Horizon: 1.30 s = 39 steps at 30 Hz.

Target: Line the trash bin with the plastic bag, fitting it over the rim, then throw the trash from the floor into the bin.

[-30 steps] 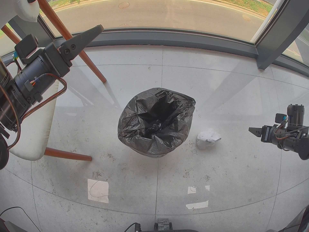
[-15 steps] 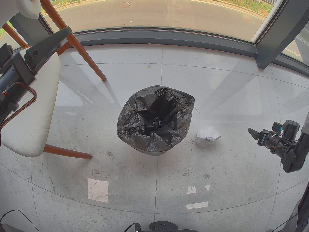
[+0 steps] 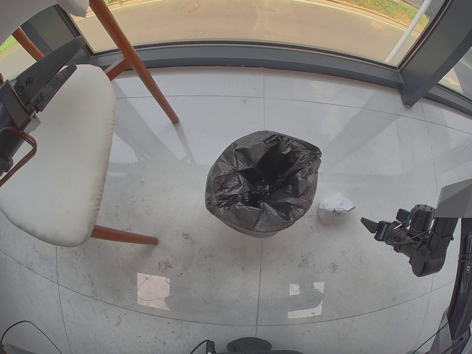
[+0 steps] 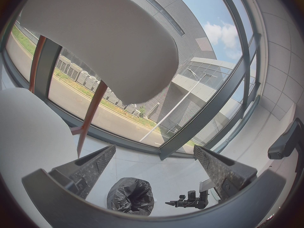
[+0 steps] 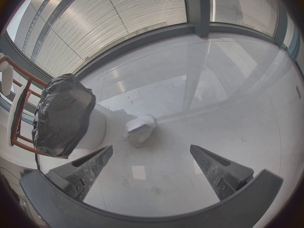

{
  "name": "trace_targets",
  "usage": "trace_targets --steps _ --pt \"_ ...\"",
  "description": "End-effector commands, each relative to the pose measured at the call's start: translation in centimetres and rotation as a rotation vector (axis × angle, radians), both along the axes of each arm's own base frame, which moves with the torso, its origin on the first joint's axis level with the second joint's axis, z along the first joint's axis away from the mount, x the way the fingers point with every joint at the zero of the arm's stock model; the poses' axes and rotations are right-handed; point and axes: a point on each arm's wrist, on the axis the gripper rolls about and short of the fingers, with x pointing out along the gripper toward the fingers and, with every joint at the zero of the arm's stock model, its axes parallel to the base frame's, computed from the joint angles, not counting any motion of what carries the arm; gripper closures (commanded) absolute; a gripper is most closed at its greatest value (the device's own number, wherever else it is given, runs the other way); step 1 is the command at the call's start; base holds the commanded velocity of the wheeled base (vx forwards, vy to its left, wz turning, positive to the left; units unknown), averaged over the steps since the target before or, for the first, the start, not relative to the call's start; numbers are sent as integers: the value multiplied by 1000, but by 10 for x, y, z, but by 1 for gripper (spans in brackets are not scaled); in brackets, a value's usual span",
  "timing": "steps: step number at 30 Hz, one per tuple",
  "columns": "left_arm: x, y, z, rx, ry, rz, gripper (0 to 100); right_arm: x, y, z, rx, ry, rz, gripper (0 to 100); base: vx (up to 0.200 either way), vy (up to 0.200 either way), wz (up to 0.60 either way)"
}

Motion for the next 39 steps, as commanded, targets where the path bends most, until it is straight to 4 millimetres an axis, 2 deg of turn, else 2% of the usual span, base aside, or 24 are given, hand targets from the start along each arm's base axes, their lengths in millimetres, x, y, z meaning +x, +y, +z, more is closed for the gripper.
trace_targets --steps 1,5,8,13,21,27,39 --pt "0 0 1 -5 -2 10 0 16 8 6 -20 -36 -30 0 0 200 0" --pt "6 -1 -3 -1 19 10 0 18 10 1 -17 7 -29 0 0 100 0" --pt "6 -1 -3 -1 19 10 0 26 6 -1 -10 -7 -41 0 0 0 0" --pt "6 -1 -3 0 19 9 0 40 4 -4 74 -27 -107 0 0 0 0" --pt "7 -1 -4 0 21 9 0 55 1 -6 236 76 -201 0 0 0 0" --pt "7 -1 -4 1 24 9 0 65 -8 -10 267 112 -234 0 0 0 0" --pt "11 -2 -7 3 37 9 0 79 -16 -41 298 123 -262 0 0 0 0"
